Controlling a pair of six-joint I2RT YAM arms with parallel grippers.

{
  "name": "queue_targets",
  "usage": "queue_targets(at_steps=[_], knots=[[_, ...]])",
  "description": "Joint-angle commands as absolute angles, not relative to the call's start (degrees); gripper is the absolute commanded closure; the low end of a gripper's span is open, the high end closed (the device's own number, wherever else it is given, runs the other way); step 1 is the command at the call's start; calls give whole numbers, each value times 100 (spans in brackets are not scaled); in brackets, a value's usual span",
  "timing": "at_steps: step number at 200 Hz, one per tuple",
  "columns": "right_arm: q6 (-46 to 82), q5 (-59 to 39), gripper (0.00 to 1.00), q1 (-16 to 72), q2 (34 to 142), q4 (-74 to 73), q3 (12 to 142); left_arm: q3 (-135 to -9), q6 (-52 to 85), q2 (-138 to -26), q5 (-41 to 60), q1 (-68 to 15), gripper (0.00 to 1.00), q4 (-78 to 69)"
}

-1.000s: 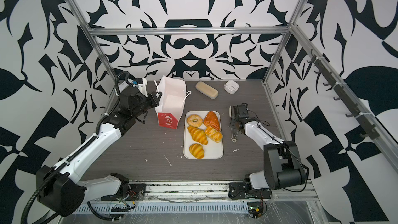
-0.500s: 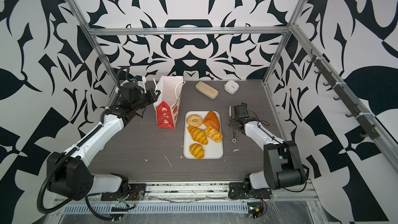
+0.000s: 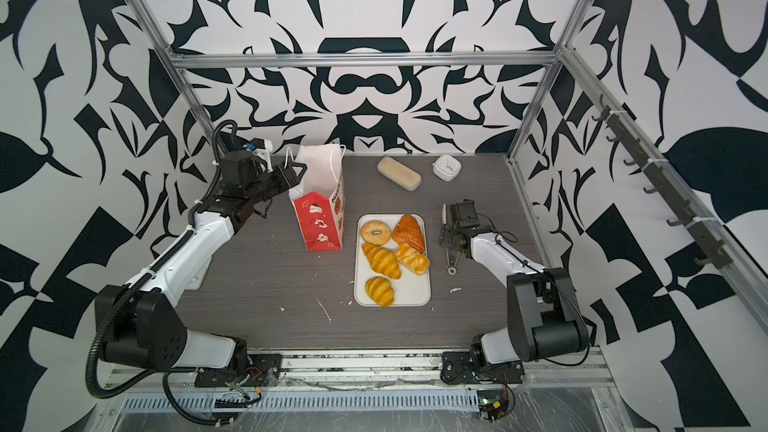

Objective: Take the fake bread out of the paper bag

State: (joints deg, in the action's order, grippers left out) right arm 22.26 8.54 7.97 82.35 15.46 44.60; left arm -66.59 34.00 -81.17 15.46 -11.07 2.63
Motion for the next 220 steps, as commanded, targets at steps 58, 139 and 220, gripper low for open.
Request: queue_targets(at_steps=[58,139,220], knots=[[2190,870,25,775,8216,1433,4501,-6943,3188,-7344,1471,-856,0,882],[2224,887,25,780,8167,1355,4450,-7135,2533,-5549,802,-501,1,1978],[2086,1862,25,784,6973,868,3838,-4375,679,-3662,-2904,-494,0,411]])
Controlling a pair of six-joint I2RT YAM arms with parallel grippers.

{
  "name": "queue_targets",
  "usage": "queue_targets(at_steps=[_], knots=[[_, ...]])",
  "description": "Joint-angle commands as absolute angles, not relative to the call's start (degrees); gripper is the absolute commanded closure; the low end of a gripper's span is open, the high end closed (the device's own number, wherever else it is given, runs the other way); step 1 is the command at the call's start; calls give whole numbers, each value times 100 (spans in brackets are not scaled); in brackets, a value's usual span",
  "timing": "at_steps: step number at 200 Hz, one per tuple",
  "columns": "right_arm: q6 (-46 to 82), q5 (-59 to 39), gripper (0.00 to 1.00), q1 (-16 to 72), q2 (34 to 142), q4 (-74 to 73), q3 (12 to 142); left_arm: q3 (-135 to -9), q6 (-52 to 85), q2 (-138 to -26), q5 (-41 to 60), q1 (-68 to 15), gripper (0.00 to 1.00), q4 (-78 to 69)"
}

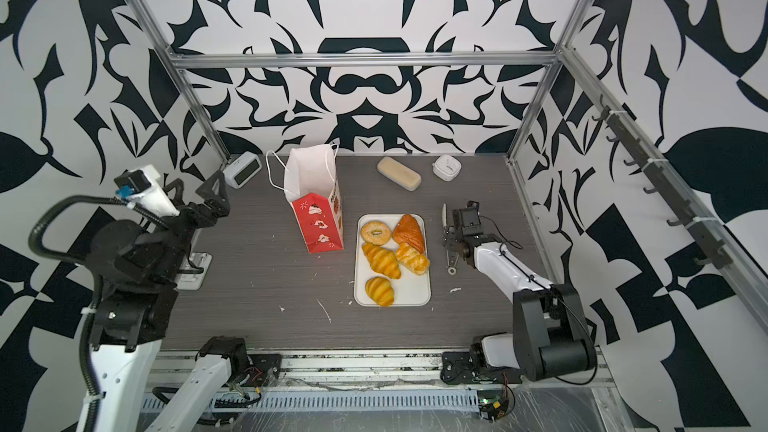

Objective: Take the fake bread out of the paper bag

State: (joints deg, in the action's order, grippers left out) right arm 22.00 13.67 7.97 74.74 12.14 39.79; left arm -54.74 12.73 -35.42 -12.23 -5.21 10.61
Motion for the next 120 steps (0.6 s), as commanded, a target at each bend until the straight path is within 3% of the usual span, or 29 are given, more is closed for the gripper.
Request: queue_targets(at_steps=[1,43,61,98,120], knots=[[2080,1871,25,783,6950,856,3826,-4328,695,-3663,-2942,-493,0,368],[1943,2179,28,859,6066,524,3393,-2813,887,-4504,-2928,-501,1,-1593],[1799,2086,24,935,5944,381,3273,-2274,739,-5128,-2660,-501,1,-2513],[1469,2434,23,1272,5932,329,3287,-1962,459,-6433,-2643,-495,1,-3497],[1253,2510,23,1399,5946,-176,3122,-1671,325,-7344,-2523,-460,1,-4896]])
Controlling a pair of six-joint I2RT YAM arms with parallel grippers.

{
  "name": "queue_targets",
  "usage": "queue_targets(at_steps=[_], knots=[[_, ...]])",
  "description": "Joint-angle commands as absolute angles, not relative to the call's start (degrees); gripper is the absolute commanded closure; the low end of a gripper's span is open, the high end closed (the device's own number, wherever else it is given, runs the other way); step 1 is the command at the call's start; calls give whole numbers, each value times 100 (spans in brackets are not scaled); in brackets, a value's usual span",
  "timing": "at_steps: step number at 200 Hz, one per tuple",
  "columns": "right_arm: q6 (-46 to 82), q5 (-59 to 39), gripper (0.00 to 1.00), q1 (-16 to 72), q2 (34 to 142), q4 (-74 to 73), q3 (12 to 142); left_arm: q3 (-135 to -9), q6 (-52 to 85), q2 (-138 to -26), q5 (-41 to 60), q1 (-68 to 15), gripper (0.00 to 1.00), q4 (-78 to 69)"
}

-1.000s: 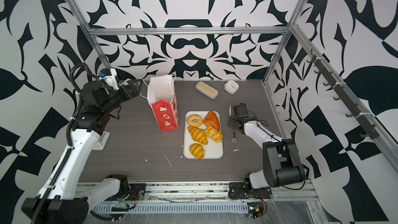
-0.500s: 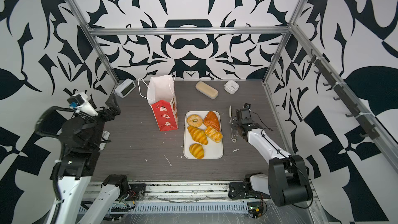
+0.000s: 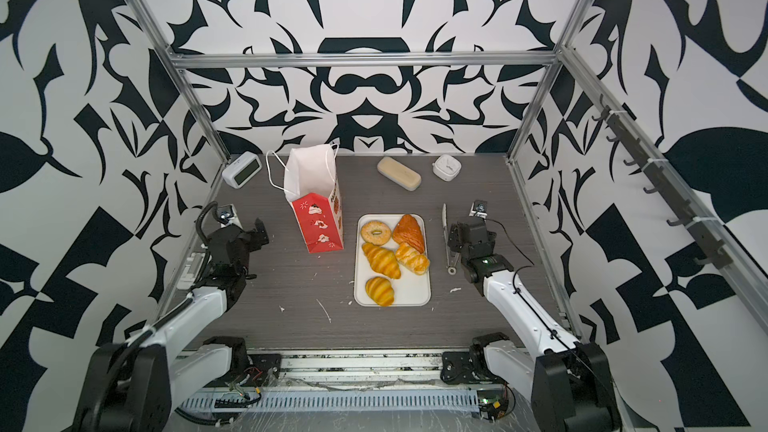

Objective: Take the fake bread out of the paper bag

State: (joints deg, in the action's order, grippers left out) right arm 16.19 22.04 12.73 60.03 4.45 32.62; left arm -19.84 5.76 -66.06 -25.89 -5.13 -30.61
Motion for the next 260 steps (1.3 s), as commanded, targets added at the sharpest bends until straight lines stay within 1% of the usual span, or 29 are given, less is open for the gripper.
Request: queue_targets(at_steps=[1,32,47,64,81,100,115,143,161,169,177,181,185,190,201,219,260], knots=[[1246,2512,23,1398,5948,-206,3112,-1666,308,-7416,-2505,-454,1,-4953],[835,2574,22,1397,6276,-1012,2985,-1761,109,-8936,-2404,-353,0,-6347],[677,2551,22,1405,6519,-1670,2778,-1925,492,-8784,-2143,-157,1,-5508],[303,2664,22,1415,6860,-2812,2378,-1911,392,-9130,-2239,-90,1,-6124],[-143,2748,21,1419,7269,-4062,2026,-2031,526,-8899,-2155,-90,1,-5441],[-459,2770,21,1441,7681,-4910,1846,-1929,441,-9069,-2231,-88,1,-5969],[-427,2745,21,1435,7937,-5021,1851,-1990,525,-8974,-2210,-91,1,-5689],[-620,2741,20,1429,8789,-6145,1716,-1962,500,-9021,-2225,-91,1,-5826],[-284,2635,21,1325,8566,-5436,1862,-1969,503,-9018,-2224,-88,1,-5783],[-258,2614,21,1252,8646,-5570,1828,-1970,501,-9015,-2224,-88,1,-5792],[56,2425,22,1064,8834,-5734,1774,-1969,499,-9014,-2224,-90,1,-5792],[-38,2314,25,959,9029,-6066,1771,-1967,505,-9009,-2229,-88,1,-5789],[-195,2480,24,989,9170,-6174,1818,-1969,503,-9014,-2228,-88,1,-5791],[-227,2574,22,1059,9095,-5940,1861,-1976,499,-9014,-2226,-92,1,-5794],[46,2469,22,988,8938,-5619,1878,-1976,499,-9009,-2224,-89,1,-5784],[-81,2466,23,985,9049,-5868,1847,-1969,499,-9014,-2220,-91,1,-5784],[-70,2469,25,985,9009,-5764,1870,-1982,501,-9016,-2229,-90,1,-5783]])
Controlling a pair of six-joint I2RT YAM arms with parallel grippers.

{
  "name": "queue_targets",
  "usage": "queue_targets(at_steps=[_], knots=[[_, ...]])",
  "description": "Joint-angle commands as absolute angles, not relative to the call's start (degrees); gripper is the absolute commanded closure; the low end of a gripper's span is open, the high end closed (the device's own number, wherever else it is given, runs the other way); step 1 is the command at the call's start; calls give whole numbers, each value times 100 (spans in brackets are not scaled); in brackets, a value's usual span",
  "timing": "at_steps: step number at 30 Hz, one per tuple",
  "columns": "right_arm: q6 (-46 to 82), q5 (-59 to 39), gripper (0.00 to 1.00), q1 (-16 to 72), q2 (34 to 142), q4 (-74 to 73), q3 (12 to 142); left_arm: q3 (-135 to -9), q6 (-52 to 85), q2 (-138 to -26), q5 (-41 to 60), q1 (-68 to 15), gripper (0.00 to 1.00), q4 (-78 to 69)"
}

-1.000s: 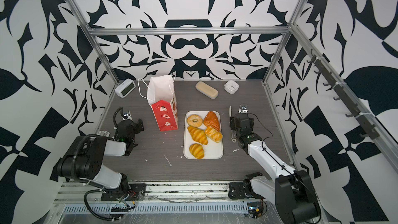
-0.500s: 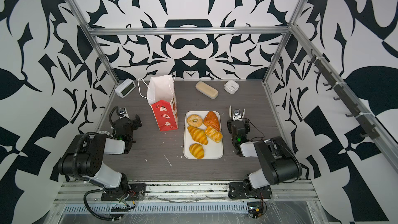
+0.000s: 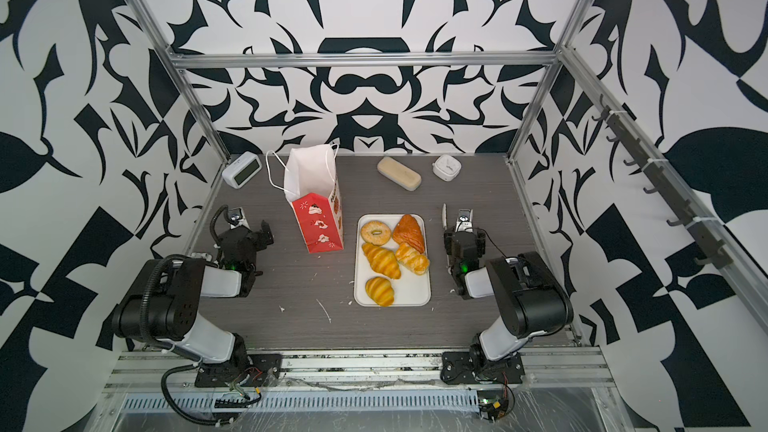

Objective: Take the fake bread out of the paper bag

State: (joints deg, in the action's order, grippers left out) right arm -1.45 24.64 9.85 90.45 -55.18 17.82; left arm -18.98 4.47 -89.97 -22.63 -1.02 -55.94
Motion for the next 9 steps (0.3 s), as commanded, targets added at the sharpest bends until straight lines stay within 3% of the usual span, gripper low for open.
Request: queue_targets(at_steps=[1,9], knots=[[-70,2469,25,985,9009,-5761,1871,-1980,501,-9021,-2227,-89,1,-5783],[-70,2472,27,984,9000,-5744,1863,-2002,578,-9017,-2136,-35,1,-5703]])
